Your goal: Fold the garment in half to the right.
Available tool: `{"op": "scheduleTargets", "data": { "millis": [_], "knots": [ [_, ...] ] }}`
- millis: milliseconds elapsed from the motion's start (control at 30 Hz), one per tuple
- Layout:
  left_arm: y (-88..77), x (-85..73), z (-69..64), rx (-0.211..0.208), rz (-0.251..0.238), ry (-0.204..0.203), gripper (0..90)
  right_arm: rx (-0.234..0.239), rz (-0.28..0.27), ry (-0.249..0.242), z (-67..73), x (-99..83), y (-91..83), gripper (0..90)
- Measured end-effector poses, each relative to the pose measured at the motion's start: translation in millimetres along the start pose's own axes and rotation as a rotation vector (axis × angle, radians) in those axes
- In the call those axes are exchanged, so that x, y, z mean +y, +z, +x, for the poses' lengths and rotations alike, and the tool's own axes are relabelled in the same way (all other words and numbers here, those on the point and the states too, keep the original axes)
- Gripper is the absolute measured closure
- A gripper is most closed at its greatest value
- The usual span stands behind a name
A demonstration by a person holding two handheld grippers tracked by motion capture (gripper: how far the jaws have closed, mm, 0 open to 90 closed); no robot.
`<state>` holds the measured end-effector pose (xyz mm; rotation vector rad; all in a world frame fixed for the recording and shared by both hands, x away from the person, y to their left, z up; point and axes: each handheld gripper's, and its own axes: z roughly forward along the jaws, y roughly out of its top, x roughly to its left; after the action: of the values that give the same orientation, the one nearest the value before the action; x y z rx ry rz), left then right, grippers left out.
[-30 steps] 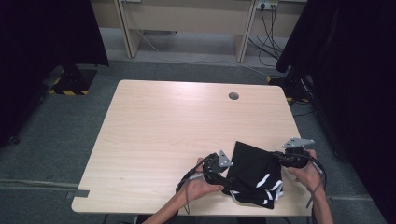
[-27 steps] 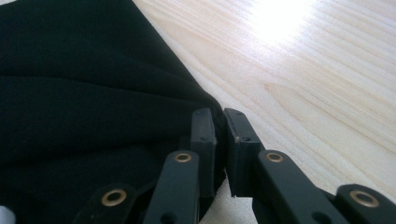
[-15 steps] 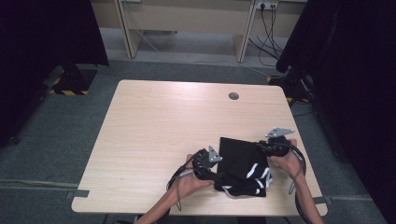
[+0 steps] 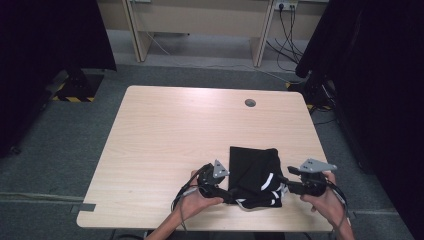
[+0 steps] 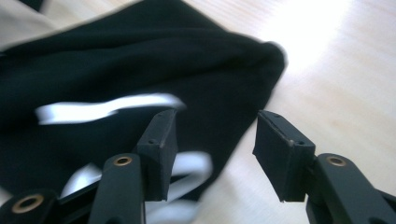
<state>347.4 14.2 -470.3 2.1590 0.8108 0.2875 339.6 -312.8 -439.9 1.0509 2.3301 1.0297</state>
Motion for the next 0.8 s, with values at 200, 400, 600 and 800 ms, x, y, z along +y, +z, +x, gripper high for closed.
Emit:
{"op": "scheduleTargets", "data": {
  "millis": [200,400,600,800],
  "knots": [
    [6.3,-10.4,0.0,0.026,0.013,0.021,11.4,0.063,0.023,-0.048,20.4,-13.3,2.4,59.8],
    [5.1,-11.7,-0.8,0.032,0.01,0.019,11.3,0.096,0.072,-0.135,37.9,-19.9,4.5,65.7],
    [4.3,-12.3,0.0,0.037,0.012,0.017,11.0,0.092,0.076,-0.126,34.0,-18.7,15.1,67.0],
    [7.1,-9.0,16.0,0.074,0.009,-0.01,10.7,0.06,0.098,-0.139,29.0,-2.0,31.9,66.8]
  ]
}}
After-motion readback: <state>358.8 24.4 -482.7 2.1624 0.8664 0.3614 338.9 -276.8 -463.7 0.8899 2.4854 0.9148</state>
